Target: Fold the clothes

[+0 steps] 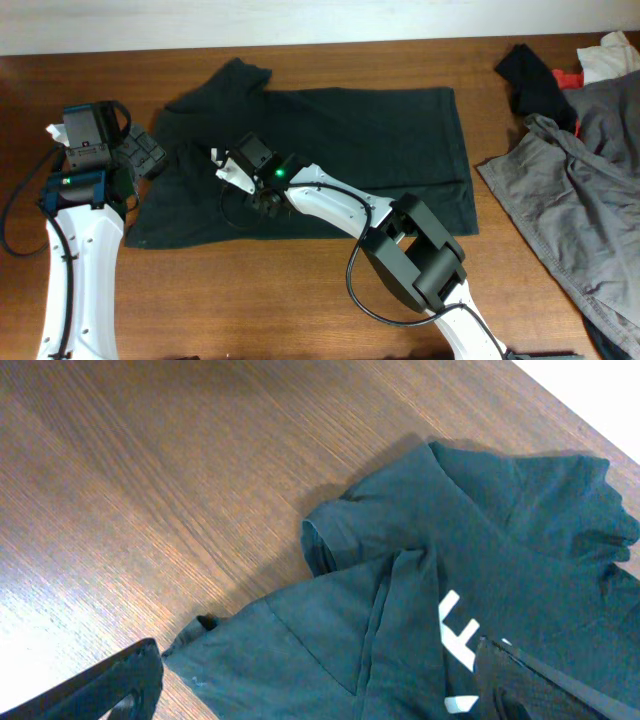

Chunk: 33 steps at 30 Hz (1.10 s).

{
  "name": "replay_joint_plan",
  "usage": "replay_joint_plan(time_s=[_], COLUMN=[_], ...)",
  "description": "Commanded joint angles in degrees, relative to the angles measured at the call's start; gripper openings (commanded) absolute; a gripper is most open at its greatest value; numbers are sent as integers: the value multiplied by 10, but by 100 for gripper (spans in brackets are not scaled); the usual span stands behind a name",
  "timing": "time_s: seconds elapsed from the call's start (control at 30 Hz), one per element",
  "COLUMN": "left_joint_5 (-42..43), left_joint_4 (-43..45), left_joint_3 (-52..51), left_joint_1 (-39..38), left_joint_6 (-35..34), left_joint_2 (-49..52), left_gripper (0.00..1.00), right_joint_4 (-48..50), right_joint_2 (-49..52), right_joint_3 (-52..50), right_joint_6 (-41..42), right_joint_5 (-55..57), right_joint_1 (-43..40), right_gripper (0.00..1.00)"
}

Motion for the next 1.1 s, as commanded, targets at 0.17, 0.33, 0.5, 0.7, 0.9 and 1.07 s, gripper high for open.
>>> replay_joint_plan(time_s=[0.17, 0.33, 0.5, 0.7, 0.9, 1.07], left_joint_5=[-8, -8, -8, -8, -8, -8], left_joint_4=[-1, -1, -1, -1, -1, -1], left_joint_3=[7, 7, 7, 7, 7, 7], left_joint_1=[2, 2, 2, 2, 2, 2], left_joint_6=[1, 1, 1, 1, 1, 1], left_joint_2=[-3, -3, -3, -3, -3, -3], left_gripper=[99, 99, 99, 99, 99, 99], right_joint_4=[14, 22, 31, 37, 43, 37], right_joint_2=[7, 8, 8, 9, 9, 9], right_joint_3=[7, 7, 7, 7, 7, 7], right_joint_6=[0, 1, 0, 0, 1, 5], right_joint_5=[16, 14, 12, 12, 12, 6], right_joint_1=[-23, -37, -44, -45, -45, -45], right_gripper=[52, 52, 53, 58, 58, 51])
